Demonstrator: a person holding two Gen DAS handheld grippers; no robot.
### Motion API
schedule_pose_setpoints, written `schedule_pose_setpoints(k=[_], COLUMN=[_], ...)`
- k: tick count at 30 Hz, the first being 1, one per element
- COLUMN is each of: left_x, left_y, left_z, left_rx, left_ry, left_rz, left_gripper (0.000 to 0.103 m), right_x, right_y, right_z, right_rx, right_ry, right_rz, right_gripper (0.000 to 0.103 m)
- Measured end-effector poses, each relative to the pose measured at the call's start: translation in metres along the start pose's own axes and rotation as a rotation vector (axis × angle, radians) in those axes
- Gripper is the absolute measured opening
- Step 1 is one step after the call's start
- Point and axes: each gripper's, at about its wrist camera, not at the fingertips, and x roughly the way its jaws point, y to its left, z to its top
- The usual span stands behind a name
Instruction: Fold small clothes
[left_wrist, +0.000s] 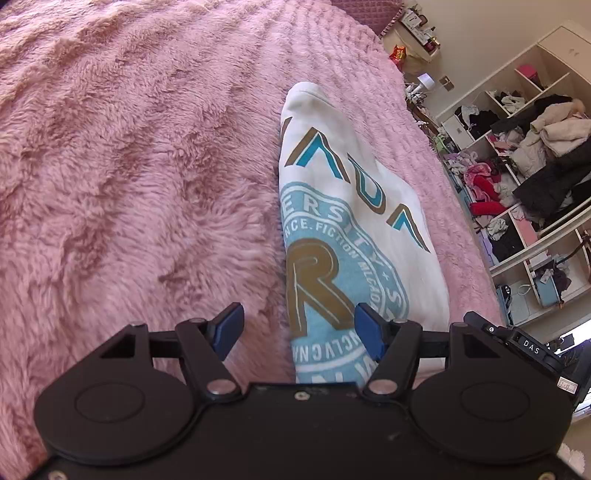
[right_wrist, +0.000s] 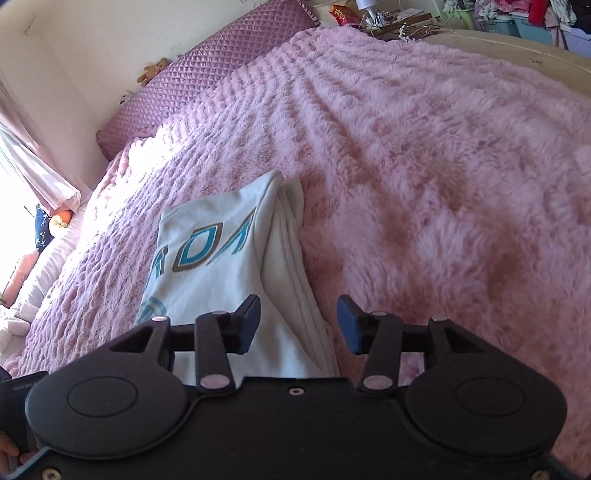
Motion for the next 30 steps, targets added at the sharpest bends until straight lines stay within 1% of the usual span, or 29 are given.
schedule_pose_setpoints(k=[1,4,7,8,10,11,12,13,14,15,16,17,19,20,21,22,25,26,29,30], left_x=[-0.007,-0.016,-0.013,-0.01,0.0,0.005,0.009,0.015,0.018,0.02,0.019,0.015,0.004,0.002,0.002,0.005,0.028,0.033,0.037,0.034], left_y=[-0.005,-0.021,-0.037,-0.041,-0.046,-0.048,-0.049,-0.05,-0.052,-0.053,-0.054,-0.059,-0.063,-0.064,-0.062,-0.057,-0.041,-0.037,-0.035,-0.036], left_z=[-0.012,-0.036,-0.055,-0.058,-0.062,-0.061,-0.062,-0.061,-0.061,-0.061,-0.06,-0.059,-0.055,-0.054,-0.053,-0.052,-0.055,-0.056,-0.057,-0.056], left_rx=[0.045,0.196,0.336,0.375,0.433,0.45,0.459,0.475,0.488,0.498,0.503,0.507,0.508,0.511,0.515,0.507,0.459,0.449,0.462,0.46], left_ry=[-0.012,-0.009,-0.026,-0.031,-0.027,-0.021,-0.016,-0.007,-0.004,-0.003,-0.009,-0.028,-0.071,-0.074,-0.061,-0.037,0.042,0.052,0.065,0.072], left_rz=[0.01,0.032,0.094,0.11,0.149,0.163,0.172,0.196,0.206,0.2,0.205,0.22,0.227,0.236,0.243,0.249,0.261,0.262,0.27,0.266], left_gripper=[0.064,0.064,0.062,0.059,0.044,0.041,0.038,0.028,0.023,0.014,0.007,0.007,0.007,0.007,0.007,0.007,0.007,0.007,0.009,0.009], right_x=[-0.003,-0.004,-0.003,-0.003,-0.001,0.0,0.0,0.001,0.002,0.003,0.003,0.001,-0.014,-0.02,-0.023,-0.023,-0.005,0.001,0.003,0.001], right_y=[-0.001,-0.002,0.0,0.003,0.007,0.009,0.01,0.013,0.014,0.015,0.017,0.02,0.025,0.027,0.028,0.027,0.017,0.014,0.012,0.011], right_z=[-0.006,-0.02,-0.029,-0.03,-0.032,-0.034,-0.035,-0.036,-0.036,-0.037,-0.037,-0.036,-0.032,-0.031,-0.03,-0.031,-0.042,-0.047,-0.054,-0.052], right_rx=[-0.004,0.014,0.036,0.032,0.028,0.031,0.029,0.021,0.016,0.009,-0.001,-0.025,-0.041,-0.045,-0.048,-0.046,-0.029,-0.03,-0.036,-0.027], right_ry=[0.002,0.014,0.003,-0.003,-0.002,0.001,0.001,0.0,0.002,0.003,0.004,-0.001,-0.046,-0.059,-0.06,-0.042,0.019,0.031,0.024,0.023], right_rz=[-0.01,-0.025,-0.027,-0.029,-0.037,-0.034,-0.039,-0.057,-0.068,-0.084,-0.105,-0.126,-0.111,-0.112,-0.111,-0.11,-0.141,-0.153,-0.164,-0.164], right_gripper=[0.047,0.047,0.047,0.047,0.047,0.047,0.047,0.046,0.044,0.035,0.02,0.012,0.009,0.008,0.008,0.007,0.006,0.006,0.008,0.013])
